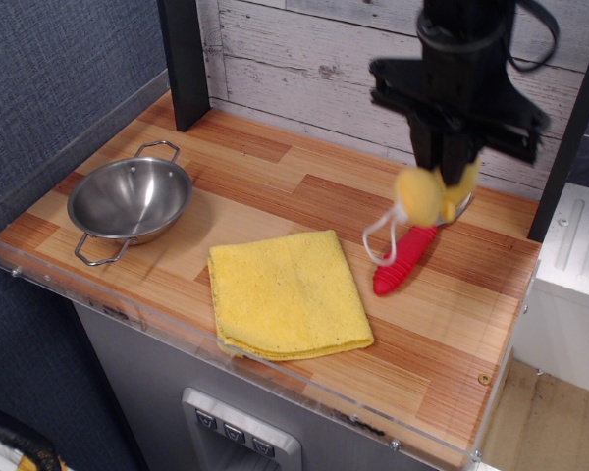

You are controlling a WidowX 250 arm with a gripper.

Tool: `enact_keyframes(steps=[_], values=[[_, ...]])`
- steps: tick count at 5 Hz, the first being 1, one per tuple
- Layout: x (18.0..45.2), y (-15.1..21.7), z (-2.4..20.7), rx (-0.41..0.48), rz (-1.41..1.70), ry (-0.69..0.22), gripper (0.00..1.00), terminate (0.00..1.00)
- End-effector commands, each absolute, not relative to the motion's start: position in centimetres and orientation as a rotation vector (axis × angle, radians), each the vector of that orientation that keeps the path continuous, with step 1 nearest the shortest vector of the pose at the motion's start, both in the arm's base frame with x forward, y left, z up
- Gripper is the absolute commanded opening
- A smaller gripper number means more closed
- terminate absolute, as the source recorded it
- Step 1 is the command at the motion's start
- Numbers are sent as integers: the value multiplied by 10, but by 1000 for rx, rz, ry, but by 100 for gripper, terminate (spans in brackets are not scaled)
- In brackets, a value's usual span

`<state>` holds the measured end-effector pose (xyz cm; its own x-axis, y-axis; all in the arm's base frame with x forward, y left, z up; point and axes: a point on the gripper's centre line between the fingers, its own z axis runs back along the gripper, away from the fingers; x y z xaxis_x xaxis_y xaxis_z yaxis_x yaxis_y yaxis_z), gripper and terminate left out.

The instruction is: Move the yellow sponge and place it at the edge of the table.

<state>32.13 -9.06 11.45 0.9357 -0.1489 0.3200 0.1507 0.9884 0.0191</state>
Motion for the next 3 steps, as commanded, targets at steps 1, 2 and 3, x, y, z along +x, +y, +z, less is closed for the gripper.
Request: enact_keyframes(steps=[1,2,3], values=[[300,-94,97,9,-173,-317,0,0],[293,-90,80,32,-167,-284,0,0],[287,-92,66,43,-172,-265,0,0]])
